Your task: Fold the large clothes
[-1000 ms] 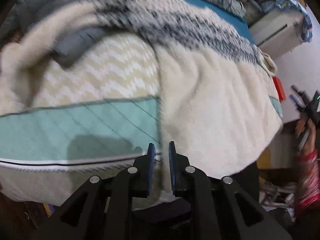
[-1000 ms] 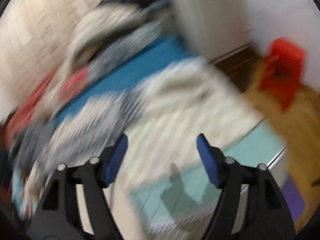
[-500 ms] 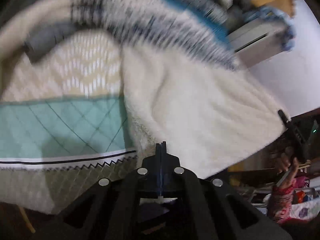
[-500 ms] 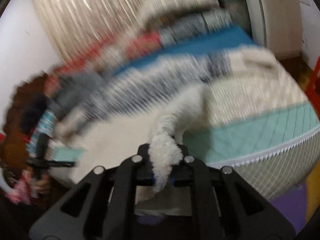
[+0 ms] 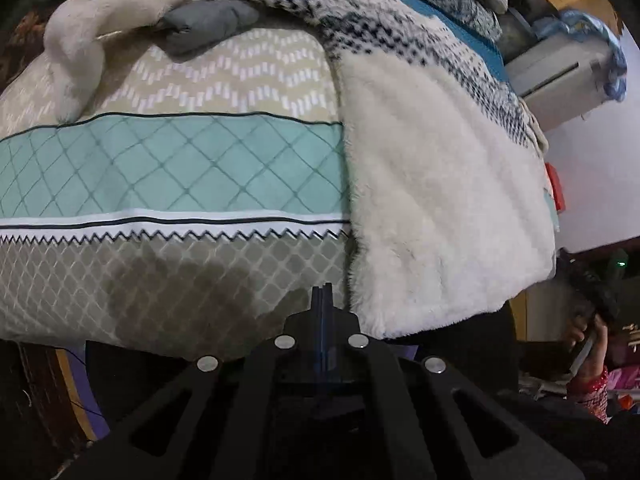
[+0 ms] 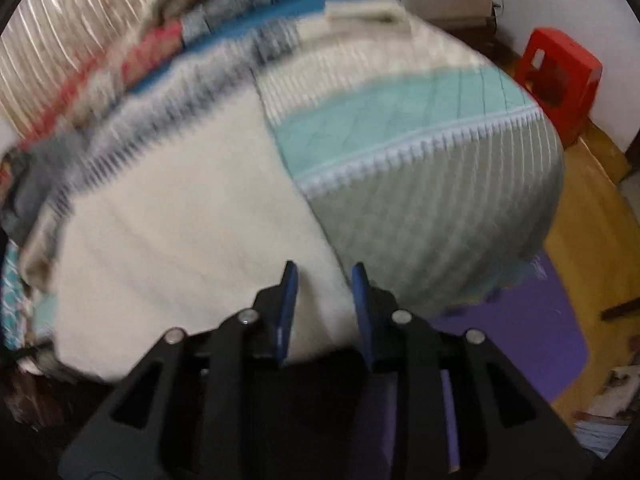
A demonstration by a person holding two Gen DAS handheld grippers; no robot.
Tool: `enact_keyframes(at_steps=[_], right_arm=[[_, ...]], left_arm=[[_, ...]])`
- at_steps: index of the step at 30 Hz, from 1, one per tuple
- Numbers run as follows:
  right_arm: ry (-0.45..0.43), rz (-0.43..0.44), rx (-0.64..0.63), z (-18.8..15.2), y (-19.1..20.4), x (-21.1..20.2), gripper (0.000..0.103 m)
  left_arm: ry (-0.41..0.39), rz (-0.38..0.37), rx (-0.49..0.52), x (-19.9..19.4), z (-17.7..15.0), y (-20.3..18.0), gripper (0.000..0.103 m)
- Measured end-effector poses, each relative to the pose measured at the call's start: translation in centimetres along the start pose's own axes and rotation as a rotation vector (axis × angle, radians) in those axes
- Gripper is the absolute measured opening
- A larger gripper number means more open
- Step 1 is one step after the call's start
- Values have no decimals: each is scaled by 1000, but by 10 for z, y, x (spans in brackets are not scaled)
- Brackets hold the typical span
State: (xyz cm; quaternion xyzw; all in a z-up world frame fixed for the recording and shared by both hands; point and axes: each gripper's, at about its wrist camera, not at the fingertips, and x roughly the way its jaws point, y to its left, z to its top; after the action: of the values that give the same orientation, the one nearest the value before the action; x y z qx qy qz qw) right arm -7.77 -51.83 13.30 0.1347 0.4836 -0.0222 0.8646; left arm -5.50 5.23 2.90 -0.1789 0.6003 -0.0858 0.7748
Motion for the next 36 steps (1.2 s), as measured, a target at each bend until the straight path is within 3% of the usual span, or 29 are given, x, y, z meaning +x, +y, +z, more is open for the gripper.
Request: enact_keyframes(at_steps=[4,8,9,10,14,16,19,22,24,25,26,27,28,30,32,34,36], right_arm=[[-115,93,-142,33,58,-19,39],[-156,251,-414,41,175,-12,39],[-156,288,-484,37,206,-11,42],[-153,331,-565,30,242,-7,52],[-149,468,-924,-18,386,8,64],[-184,474,-1114,-50,448,18,70],[-200,498,-1258,-85,521,33,70],[-320,400,-1464,-119,583,57,81],[-431,254,-1650,-151,615,84,81],[-457,211,-1710,-158,624,96,69],[-449,191,-1767,-163,636,107,47],[-411,200,-1771,-160,642,107,8],[-365,264,-1728,-147,648,99,8],[-355,387,-1605,-115,646,70,8],[-328,476,-1421,-59,628,44,9],[-322,526,-1260,6,593,23,9],[-336,522,-1120,65,546,10,9]], left_arm=[[-99,43,-42,-26,8,20,34],[-206,99,-92,-61,7,45,34],[-232,121,-109,-71,4,59,34],[-256,141,-128,-80,-1,70,34],[-326,203,-203,-103,-14,105,34],[-351,227,-248,-112,-27,128,34],[-369,232,-324,-119,-47,159,34],[-367,229,-410,-122,-68,187,34],[-365,226,-454,-122,-79,200,34],[-365,226,-473,-124,-83,206,34],[-365,230,-483,-126,-85,211,34],[-367,235,-485,-127,-87,214,34],[-371,240,-484,-129,-87,216,34],[-385,239,-478,-133,-82,216,35],[-380,224,-468,-131,-71,212,34],[-370,201,-441,-127,-56,205,34],[-361,191,-396,-121,-36,191,34]])
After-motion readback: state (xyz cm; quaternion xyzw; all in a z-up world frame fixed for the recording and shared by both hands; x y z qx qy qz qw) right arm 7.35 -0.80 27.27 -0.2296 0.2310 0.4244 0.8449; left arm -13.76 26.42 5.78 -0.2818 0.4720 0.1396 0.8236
